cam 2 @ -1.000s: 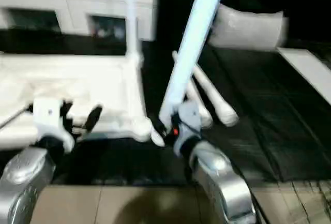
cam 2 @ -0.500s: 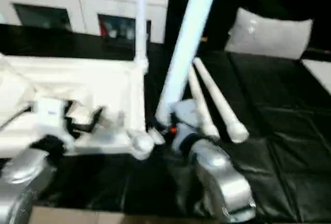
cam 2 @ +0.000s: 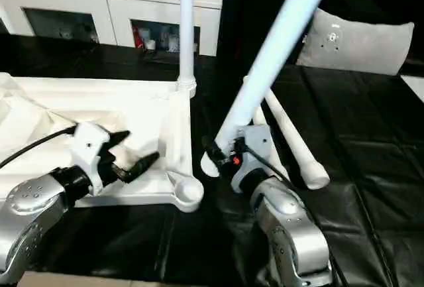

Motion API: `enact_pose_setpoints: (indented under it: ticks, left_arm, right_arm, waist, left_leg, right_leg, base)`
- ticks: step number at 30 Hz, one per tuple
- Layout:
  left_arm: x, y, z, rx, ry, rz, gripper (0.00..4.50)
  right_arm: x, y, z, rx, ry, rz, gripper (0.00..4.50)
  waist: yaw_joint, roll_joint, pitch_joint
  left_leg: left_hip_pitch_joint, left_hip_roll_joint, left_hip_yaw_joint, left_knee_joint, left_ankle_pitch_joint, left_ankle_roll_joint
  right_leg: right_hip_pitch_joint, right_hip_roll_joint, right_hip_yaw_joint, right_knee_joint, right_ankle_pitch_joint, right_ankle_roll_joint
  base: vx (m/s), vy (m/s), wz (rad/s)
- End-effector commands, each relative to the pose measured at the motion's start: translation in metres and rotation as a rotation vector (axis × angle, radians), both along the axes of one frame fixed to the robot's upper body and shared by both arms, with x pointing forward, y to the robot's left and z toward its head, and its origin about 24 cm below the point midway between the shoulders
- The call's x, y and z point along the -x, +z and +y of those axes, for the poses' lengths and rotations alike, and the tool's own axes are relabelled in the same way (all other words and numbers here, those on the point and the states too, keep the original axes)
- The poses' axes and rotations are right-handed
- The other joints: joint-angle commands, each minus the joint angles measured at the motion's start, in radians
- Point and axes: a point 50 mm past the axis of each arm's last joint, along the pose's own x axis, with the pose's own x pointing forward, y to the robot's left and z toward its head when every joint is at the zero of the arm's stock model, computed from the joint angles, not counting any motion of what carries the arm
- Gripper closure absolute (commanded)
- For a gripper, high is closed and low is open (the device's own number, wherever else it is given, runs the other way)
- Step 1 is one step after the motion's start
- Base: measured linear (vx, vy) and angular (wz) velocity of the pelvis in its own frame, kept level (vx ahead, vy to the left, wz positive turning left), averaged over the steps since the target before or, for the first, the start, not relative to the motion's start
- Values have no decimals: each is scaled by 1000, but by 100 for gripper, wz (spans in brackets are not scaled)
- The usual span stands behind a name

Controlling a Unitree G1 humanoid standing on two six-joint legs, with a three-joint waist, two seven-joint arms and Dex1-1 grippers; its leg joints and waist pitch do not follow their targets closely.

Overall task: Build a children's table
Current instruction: Pick table leg, then insert table leg to table base

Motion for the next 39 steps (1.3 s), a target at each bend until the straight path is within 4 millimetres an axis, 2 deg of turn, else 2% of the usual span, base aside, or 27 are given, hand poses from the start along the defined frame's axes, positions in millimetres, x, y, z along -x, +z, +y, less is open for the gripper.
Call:
enact_pose_setpoints:
  ticks: [1, 3, 5, 6, 8, 9, 10, 12, 14, 16, 17, 18, 23, 24, 28, 33, 35, 39]
  left_arm:
    - [0, -2, -3, -8, -152, 53, 0]
    - [0, -3, -3, -16, -241, 98, 0]
    - [2, -4, -1, -56, -344, 137, 0]
    - [2, -4, 0, -76, -381, 144, 0]
    - [0, -3, 3, -97, -436, 154, 17]
    - [-2, -3, 5, -115, -463, 146, 27]
    - [-4, -4, 6, -128, -480, 141, 34]
    - [-6, -6, 9, -164, -525, 164, 40]
    - [-11, -9, 12, -216, -566, 186, 76]
    - [-14, -9, 14, -237, -575, 189, 80]
    - [-20, -13, 17, -286, -590, 193, 84]
    - [-23, -15, 18, -309, -600, 197, 92]
    - [-30, -14, 17, -294, -640, 194, 137]
    - [-31, -14, 16, -293, -649, 188, 137]
    - [-34, -17, 17, -328, -675, 201, 171]
    - [-36, -20, 20, -348, -694, 219, 195]
    - [-37, -21, 21, -350, -695, 225, 233]
    - [-37, -23, 23, -355, -700, 231, 263]
  right_arm:
    - [-2, 10, -6, -25, 18, -40, 260]
    - [-3, 13, -9, -9, 34, -62, 260]
    - [-6, 14, -11, 15, 47, -64, 260]
    - [-6, 13, -11, 11, 67, -52, 260]
    - [-7, 14, -11, -1, 94, -40, 260]
    - [-7, 14, -12, -2, 108, -42, 260]
    - [-7, 15, -13, 0, 115, -43, 260]
    - [-8, 15, -13, 2, 139, -47, 260]
    - [-8, 13, -12, 14, 173, -43, 260]
    - [-8, 12, -12, 19, 184, -39, 260]
    - [-8, 11, -11, 42, 199, -23, 260]
    - [-8, 10, -11, 53, 205, -15, 260]
    - [-8, 9, -10, 48, 217, -3, 260]
    - [-7, 9, -9, 50, 221, -9, 260]
    - [-6, 10, -9, 75, 249, -39, 260]
    - [-5, 10, -7, 82, 264, -40, 260]
    - [-5, 9, -7, 82, 264, -38, 260]
    - [-5, 9, -6, 83, 262, -34, 260]
  waist:
    - [1, 14, -37]
    - [5, 15, -34]
    - [9, 17, -34]
    - [9, 21, -36]
    - [8, 16, -37]
    - [10, 22, -37]
    - [12, 23, -37]
    - [13, 17, -41]
    - [13, 18, -42]
    - [13, 20, -44]
    - [12, 18, -44]
    - [12, 21, -44]
    - [14, 18, -47]
    - [15, 23, -48]
    - [14, 22, -48]
    - [14, 20, -47]
    - [14, 20, -47]
    - [14, 22, -47]
  left_leg:
    - [5, 57, 0, -98, -110, -40]
    - [5, 63, 9, -105, -139, -22]
    - [6, 65, 11, -109, -140, -20]
    - [5, 65, 11, -109, -136, -21]
    - [3, 66, 15, -109, -124, -16]
    - [2, 68, 15, -110, -112, -17]
    - [2, 66, 17, -109, -111, -14]
    - [2, 67, 21, -108, -85, -17]
    - [2, 68, 22, -109, -77, -14]
    - [1, 72, 22, -109, -60, -22]
    - [1, 70, 23, -109, -59, -21]
    - [3, 69, 25, -108, -64, -21]
    - [1, 73, 29, -106, -45, -25]
    - [1, 74, 30, -105, -40, -26]
    - [2, 77, 33, -105, -47, -28]
    - [2, 77, 34, -105, -51, -25]
    - [2, 77, 34, -105, -48, -24]
    - [3, 80, 34, -106, -57, -27]
  right_leg:
    - [46, -79, 58, -77, -90, -175]
    - [40, -81, 60, -85, -190, -165]
    - [37, -82, 60, -90, -235, -157]
    - [36, -81, 59, -87, -231, -157]
    - [34, -76, 59, -88, -210, -160]
    - [35, -77, 58, -85, -192, -169]
    - [34, -76, 57, -90, -196, -168]
    - [35, -73, 56, -84, -149, -173]
    - [35, -71, 54, -83, -134, -176]
    - [38, -74, 52, -75, -92, -187]
    - [37, -72, 52, -76, -88, -189]
    - [37, -72, 52, -78, -95, -188]
    - [40, -77, 53, -74, -63, -206]
    - [39, -79, 54, -72, -50, -212]
    - [39, -77, 54, -70, -33, -219]
    - [39, -79, 55, -73, -53, -220]
    - [39, -79, 55, -72, -51, -222]
    - [38, -80, 55, -72, -49, -228]
  base:
    - [-78, -48, 3]
    - [-60, -52, 0]
    - [-28, -26, 0]
    - [0, 0, 0]
    - [0, 0, 0]
    - [0, 0, 0]
    - [0, 0, 0]
    - [0, 0, 0]
    - [0, 0, 0]
    - [0, 0, 0]
    - [0, 0, 0]
    - [0, 0, 0]
    - [0, 0, 0]
    - [0, 0, 0]
    - [0, 0, 0]
    - [0, 0, 0]
    - [0, 0, 0]
    - [0, 0, 0]
